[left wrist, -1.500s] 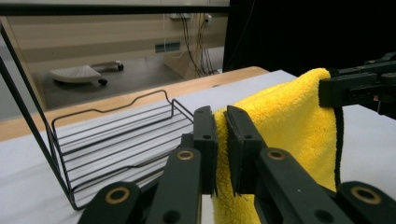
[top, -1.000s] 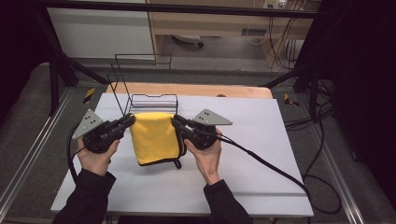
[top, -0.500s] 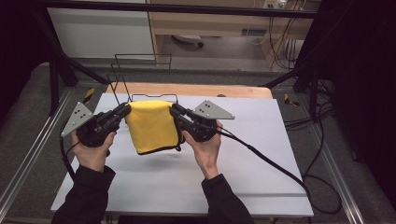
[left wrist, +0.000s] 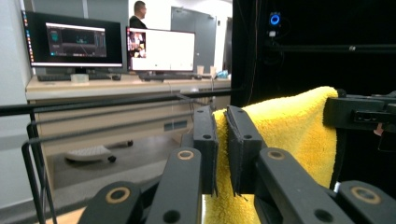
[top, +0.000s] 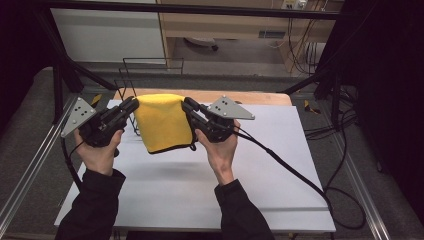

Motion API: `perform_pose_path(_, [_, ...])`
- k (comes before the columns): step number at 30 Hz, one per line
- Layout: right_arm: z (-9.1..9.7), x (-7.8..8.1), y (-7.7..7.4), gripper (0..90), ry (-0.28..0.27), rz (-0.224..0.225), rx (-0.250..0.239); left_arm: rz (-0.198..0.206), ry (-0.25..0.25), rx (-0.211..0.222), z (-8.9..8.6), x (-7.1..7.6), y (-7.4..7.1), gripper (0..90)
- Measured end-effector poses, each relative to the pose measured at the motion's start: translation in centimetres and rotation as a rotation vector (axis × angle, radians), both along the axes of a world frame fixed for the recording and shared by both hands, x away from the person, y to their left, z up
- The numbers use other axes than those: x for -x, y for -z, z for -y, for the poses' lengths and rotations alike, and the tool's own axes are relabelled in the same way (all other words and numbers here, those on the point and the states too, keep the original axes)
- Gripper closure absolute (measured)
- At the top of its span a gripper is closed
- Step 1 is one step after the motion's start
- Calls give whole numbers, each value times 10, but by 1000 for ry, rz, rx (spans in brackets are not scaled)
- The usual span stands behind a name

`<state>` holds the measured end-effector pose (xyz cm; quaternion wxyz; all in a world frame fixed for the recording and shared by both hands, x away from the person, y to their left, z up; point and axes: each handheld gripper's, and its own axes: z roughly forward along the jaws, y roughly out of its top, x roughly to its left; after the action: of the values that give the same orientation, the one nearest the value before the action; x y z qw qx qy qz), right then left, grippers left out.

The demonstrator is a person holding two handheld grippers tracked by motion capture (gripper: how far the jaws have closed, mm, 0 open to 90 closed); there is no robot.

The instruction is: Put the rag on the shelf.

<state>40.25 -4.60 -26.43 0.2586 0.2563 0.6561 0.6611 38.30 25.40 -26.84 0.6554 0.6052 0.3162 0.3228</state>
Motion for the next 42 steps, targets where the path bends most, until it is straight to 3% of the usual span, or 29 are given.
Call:
perform_pose_path(12, [-5,-8,-24,797,28,83,-31,73,-21,42,1,-7,-19,829])
perform_pose_path(22, [-12,-13,-39,797,34,117,-60,124,-47,58,-4,-14,-40,829])
perform_pose_path(42, [-34,-27,-89,797,57,200,-90,206,-82,102,-13,-25,-89,829])
